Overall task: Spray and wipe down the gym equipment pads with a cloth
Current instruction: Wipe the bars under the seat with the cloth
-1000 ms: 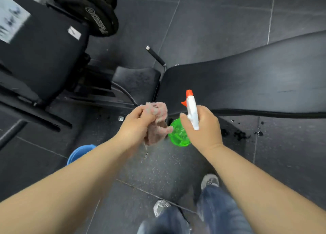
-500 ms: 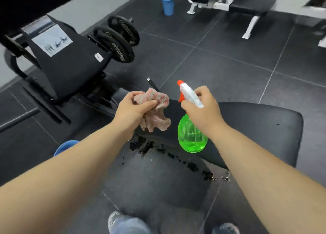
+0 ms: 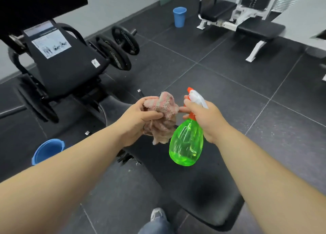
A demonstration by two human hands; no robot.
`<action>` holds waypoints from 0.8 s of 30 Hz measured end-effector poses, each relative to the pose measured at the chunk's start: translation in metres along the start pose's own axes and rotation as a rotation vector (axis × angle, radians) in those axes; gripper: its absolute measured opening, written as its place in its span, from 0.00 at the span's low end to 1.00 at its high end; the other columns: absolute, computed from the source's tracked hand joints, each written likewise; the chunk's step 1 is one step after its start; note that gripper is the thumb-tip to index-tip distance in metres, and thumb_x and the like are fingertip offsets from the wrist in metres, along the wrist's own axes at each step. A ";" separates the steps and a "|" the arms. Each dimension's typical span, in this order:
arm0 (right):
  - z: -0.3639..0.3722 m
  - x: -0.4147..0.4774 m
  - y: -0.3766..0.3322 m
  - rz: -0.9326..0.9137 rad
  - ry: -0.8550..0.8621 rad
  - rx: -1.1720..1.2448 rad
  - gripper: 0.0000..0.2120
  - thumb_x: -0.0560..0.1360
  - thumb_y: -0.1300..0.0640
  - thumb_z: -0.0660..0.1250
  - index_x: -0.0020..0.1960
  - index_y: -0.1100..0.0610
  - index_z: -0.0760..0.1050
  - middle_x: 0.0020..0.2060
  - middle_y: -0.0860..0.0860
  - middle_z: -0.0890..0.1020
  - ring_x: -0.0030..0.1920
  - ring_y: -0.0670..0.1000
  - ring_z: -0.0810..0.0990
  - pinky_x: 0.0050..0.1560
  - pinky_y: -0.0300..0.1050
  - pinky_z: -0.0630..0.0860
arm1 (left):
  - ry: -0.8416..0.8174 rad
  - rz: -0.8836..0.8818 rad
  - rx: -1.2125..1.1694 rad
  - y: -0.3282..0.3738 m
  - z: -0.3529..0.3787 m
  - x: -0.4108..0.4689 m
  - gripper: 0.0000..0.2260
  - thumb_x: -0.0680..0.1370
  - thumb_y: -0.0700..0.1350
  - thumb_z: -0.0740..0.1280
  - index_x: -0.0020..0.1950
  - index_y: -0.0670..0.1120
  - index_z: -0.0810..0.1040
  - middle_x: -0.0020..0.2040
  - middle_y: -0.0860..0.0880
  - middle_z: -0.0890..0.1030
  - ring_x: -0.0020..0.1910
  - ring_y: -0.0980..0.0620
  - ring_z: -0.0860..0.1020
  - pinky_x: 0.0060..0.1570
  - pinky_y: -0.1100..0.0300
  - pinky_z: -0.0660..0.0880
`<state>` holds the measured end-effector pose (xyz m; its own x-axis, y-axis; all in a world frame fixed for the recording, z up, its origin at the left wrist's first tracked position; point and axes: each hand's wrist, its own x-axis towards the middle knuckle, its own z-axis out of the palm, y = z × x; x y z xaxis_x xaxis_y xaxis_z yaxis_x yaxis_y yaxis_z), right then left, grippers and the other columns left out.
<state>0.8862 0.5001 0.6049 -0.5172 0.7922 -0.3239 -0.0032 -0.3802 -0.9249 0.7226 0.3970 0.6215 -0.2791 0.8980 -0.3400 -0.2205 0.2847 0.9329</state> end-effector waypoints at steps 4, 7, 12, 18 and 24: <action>-0.079 0.018 -0.015 -0.014 -0.033 0.080 0.21 0.76 0.55 0.71 0.67 0.52 0.72 0.54 0.57 0.83 0.43 0.49 0.83 0.47 0.45 0.78 | -0.003 0.000 -0.015 0.013 0.072 0.021 0.12 0.75 0.35 0.68 0.54 0.48 0.77 0.46 0.47 0.82 0.45 0.49 0.82 0.46 0.54 0.78; -0.143 0.023 -0.033 0.065 -0.216 0.168 0.28 0.71 0.51 0.73 0.69 0.44 0.68 0.51 0.53 0.85 0.37 0.48 0.80 0.42 0.44 0.78 | -0.008 0.040 -0.037 0.011 0.136 0.037 0.12 0.72 0.42 0.69 0.55 0.47 0.78 0.47 0.47 0.83 0.47 0.50 0.82 0.47 0.56 0.80; -0.257 0.029 -0.074 0.098 -0.369 0.134 0.26 0.70 0.69 0.72 0.65 0.53 0.76 0.53 0.50 0.80 0.39 0.47 0.80 0.41 0.40 0.79 | 0.073 0.041 -0.054 0.005 0.262 0.071 0.07 0.74 0.44 0.69 0.48 0.53 0.84 0.48 0.47 0.84 0.49 0.48 0.83 0.52 0.51 0.78; -0.356 0.051 -0.103 0.135 -0.330 -0.003 0.25 0.66 0.67 0.77 0.60 0.53 0.80 0.48 0.51 0.83 0.43 0.51 0.81 0.50 0.50 0.78 | 0.136 -0.016 -0.016 0.021 0.356 0.110 0.05 0.79 0.41 0.67 0.53 0.47 0.80 0.47 0.46 0.85 0.46 0.49 0.83 0.39 0.59 0.79; -0.380 0.098 -0.118 0.107 -0.291 -0.031 0.24 0.69 0.69 0.74 0.64 0.54 0.79 0.46 0.50 0.82 0.41 0.51 0.79 0.47 0.47 0.77 | 0.224 -0.011 -0.022 0.026 0.379 0.155 0.06 0.79 0.38 0.67 0.54 0.44 0.80 0.47 0.45 0.85 0.46 0.48 0.84 0.43 0.57 0.81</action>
<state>1.1609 0.8041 0.6060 -0.7364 0.5769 -0.3535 0.0887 -0.4356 -0.8957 1.0282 0.6708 0.6381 -0.4768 0.7971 -0.3705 -0.2445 0.2846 0.9269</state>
